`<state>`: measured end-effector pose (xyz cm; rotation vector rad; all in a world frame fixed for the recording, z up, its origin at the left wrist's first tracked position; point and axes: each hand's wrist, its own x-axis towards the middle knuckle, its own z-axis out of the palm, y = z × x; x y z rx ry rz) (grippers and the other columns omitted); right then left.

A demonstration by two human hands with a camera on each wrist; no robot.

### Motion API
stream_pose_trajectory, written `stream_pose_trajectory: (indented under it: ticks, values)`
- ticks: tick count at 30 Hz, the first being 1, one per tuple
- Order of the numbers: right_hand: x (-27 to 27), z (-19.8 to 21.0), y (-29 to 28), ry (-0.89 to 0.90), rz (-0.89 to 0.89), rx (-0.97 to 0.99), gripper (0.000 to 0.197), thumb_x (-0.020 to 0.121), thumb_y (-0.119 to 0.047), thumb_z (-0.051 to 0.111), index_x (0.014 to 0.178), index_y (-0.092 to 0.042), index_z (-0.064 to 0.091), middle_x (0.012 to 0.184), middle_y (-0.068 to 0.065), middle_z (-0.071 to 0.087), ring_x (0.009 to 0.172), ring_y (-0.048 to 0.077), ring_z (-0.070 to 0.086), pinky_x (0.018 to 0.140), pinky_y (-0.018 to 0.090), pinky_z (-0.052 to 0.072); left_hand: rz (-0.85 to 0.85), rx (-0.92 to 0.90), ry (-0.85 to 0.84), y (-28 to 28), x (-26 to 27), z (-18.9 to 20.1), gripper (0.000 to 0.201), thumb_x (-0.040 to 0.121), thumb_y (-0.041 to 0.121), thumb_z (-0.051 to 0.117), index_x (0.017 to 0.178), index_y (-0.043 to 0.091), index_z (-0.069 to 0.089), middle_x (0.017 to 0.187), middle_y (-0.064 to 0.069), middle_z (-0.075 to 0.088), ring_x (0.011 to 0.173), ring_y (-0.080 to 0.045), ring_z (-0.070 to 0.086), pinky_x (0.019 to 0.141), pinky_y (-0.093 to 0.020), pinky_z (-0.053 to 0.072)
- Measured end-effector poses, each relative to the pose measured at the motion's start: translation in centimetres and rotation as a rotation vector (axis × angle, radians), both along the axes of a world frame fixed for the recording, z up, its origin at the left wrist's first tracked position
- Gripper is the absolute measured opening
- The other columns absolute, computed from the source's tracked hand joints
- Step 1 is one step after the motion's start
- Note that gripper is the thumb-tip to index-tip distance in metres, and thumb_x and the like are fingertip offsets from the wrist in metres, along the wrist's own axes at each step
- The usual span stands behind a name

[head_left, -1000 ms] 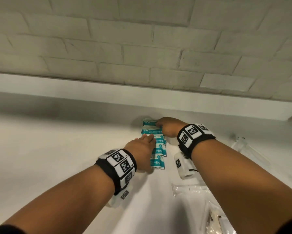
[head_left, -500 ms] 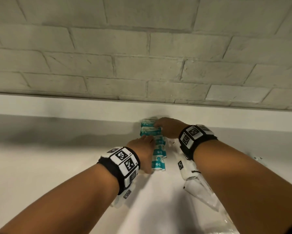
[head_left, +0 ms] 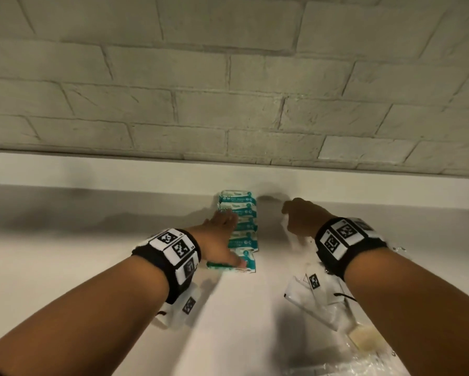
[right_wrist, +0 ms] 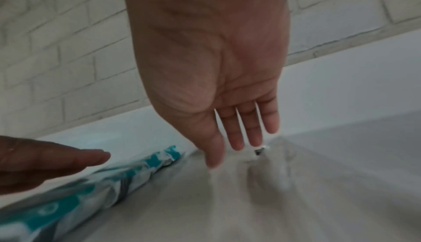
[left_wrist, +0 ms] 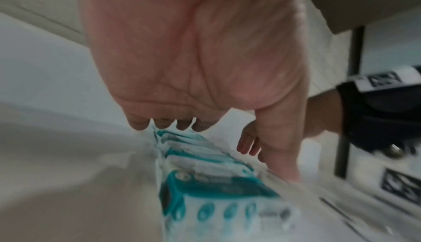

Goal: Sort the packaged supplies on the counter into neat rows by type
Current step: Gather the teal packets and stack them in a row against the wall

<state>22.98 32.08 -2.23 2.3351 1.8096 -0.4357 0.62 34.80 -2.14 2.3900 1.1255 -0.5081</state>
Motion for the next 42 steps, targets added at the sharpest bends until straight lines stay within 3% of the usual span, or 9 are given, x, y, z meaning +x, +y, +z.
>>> stream_pose_trajectory:
  ticks: [5, 9, 12, 17, 25, 27, 30, 35, 42]
  values:
    - [-2.6, 1.0, 1.0, 0.686, -0.275, 0.114, 0.043, 0.102, -0.022, 0.038, 0.142, -0.005, 0.040, 0.147, 0.015, 0.041, 0.136, 0.030, 0.038, 0.113, 0.038, 0.030, 0.464, -0.181, -0.434, 1.7, 0.3, 1.8, 0.081, 0.094, 0.062, 0.033, 0.154, 0.016, 0.004, 0.162, -0.002, 0.009, 0.148, -0.020, 0.014, 0.117, -0.033, 0.014]
    - [-5.3, 0.2, 1.7, 1.113, -0.509, 0.181, 0.036, 0.101, -0.036, 0.041, 0.110, -0.006, 0.060, 0.116, 0.016, 0.061, 0.099, 0.024, 0.055, 0.086, 0.036, 0.048, 0.723, -0.461, -0.646, 3.1, 0.5, 0.0, 0.079, 0.081, 0.081, 0.026, 0.132, 0.028, 0.055, 0.141, -0.003, 0.054, 0.130, -0.019, 0.050, 0.118, -0.042, 0.024]
    - [-5.5, -0.5, 2.1, 1.060, -0.493, 0.177, 0.045, 0.101, -0.039, 0.039, 0.116, -0.002, 0.060, 0.109, 0.018, 0.063, 0.095, 0.024, 0.055, 0.089, 0.037, 0.046, 0.768, -0.492, -0.740, 4.1, 0.9, -2.1, 0.069, 0.087, 0.074, 0.028, 0.110, 0.022, 0.068, 0.107, -0.006, 0.074, 0.104, -0.021, 0.067, 0.107, -0.042, 0.040]
    - [-4.0, -1.5, 1.4, 0.953, -0.547, 0.166, 0.050, 0.097, -0.046, 0.039, 0.119, -0.006, 0.061, 0.123, 0.014, 0.062, 0.118, 0.027, 0.056, 0.109, 0.044, 0.037, 0.997, -0.546, -0.917, 2.6, -0.3, -1.5, 0.080, 0.090, 0.069, 0.032, 0.147, 0.012, 0.031, 0.145, 0.003, 0.042, 0.138, -0.020, 0.038, 0.117, -0.037, 0.026]
    - [-4.9, 0.6, -2.6, 0.769, -0.447, 0.008, 0.029, 0.098, -0.027, 0.045, 0.115, -0.009, 0.060, 0.112, 0.008, 0.061, 0.097, 0.020, 0.054, 0.088, 0.030, 0.043, 1.056, -0.637, -1.108, 0.4, -1.2, -2.2, 0.071, 0.098, 0.056, 0.029, 0.153, 0.014, 0.011, 0.160, -0.006, 0.018, 0.146, -0.020, 0.023, 0.116, -0.034, 0.020]
    - [-5.4, 1.9, -3.7, 0.616, -0.317, -0.084, 0.041, 0.100, -0.025, 0.040, 0.137, -0.009, 0.048, 0.131, 0.009, 0.056, 0.116, 0.023, 0.054, 0.097, 0.032, 0.041, 1.038, -0.633, -1.146, -0.7, -1.9, -2.3, 0.060, 0.100, 0.051, 0.030, 0.148, 0.015, 0.027, 0.148, -0.002, 0.039, 0.136, -0.012, 0.037, 0.115, -0.032, 0.022]
    - [-6.1, 3.2, -5.4, 0.500, -0.133, -0.169, 0.054, 0.095, -0.021, 0.051, 0.145, -0.009, 0.035, 0.144, 0.010, 0.047, 0.130, 0.025, 0.046, 0.097, 0.026, 0.037, 1.006, -0.695, -1.208, -2.7, -1.7, -1.5, 0.026, 0.101, 0.046, 0.028, 0.091, 0.030, 0.047, 0.091, 0.007, 0.048, 0.082, 0.003, 0.059, 0.092, -0.024, 0.040]
    - [-7.1, 2.5, -6.9, 0.486, -0.012, -0.232, 0.081, 0.080, -0.023, 0.075, 0.149, -0.019, 0.031, 0.157, 0.001, 0.029, 0.135, 0.023, 0.041, 0.106, 0.026, 0.031, 0.900, -0.782, -1.247, -3.8, -1.0, -1.5, 0.042, 0.104, 0.044, 0.017, 0.110, 0.022, 0.052, 0.085, 0.006, 0.070, 0.079, -0.007, 0.071, 0.072, -0.027, 0.047]
    - [-7.8, 0.7, -6.5, 0.383, 0.018, -0.119, 0.075, 0.085, -0.030, 0.067, 0.149, -0.023, 0.030, 0.162, -0.001, 0.008, 0.120, 0.017, 0.054, 0.086, 0.018, 0.039, 0.881, -0.796, -1.206, -3.4, -0.9, -2.8, 0.059, 0.101, 0.053, 0.017, 0.115, 0.020, 0.063, 0.115, -0.010, 0.071, 0.104, -0.024, 0.069, 0.092, -0.040, 0.050]
